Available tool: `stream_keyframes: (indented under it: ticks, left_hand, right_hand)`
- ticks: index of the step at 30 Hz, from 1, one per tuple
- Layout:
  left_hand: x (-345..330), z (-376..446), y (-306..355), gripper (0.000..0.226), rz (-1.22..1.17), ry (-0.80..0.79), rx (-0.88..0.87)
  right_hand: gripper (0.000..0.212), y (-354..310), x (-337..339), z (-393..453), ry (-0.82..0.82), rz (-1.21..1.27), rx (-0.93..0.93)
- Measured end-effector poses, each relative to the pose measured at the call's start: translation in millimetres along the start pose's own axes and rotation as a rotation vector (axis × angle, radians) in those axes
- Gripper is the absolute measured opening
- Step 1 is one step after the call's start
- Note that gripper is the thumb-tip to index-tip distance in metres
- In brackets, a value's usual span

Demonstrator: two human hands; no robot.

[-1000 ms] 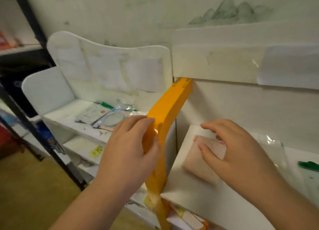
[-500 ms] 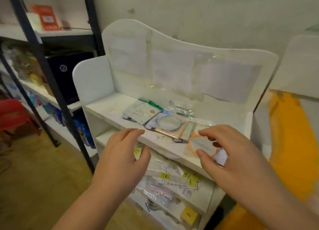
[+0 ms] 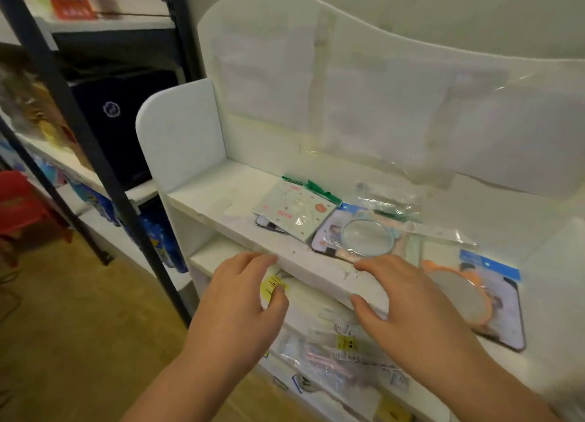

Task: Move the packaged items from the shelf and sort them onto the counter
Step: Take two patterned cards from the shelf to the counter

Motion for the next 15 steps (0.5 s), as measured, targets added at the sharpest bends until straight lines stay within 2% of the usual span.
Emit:
stream_keyframes:
  ticks: [8, 12, 15]
  left_hand:
    - [20, 90, -59, 0.051, 0.069, 0.037, 0.057]
    - [19, 121, -85, 0.050, 0.068, 0.059, 0.062]
    - [9, 138, -101, 0.049, 0.040, 0.034, 0.049]
  right_hand:
    - [0.046, -26, -55, 126, -0.077, 0.066, 0.036]
    - [0.053, -43, -86, 185, -0.115, -0.059, 0.045]
    - [0.068, -46, -105, 209, -0.191, -0.238, -0.035]
Point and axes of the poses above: each hand's wrist, its own z-axis towards the middle knuckle, its own x-axis out of the back of the hand, y = z × x, the point moved 1 cm from there along z, towards the middle knuckle, and after that the axes turned 10 degrees about -x, right-handed, at the moved point
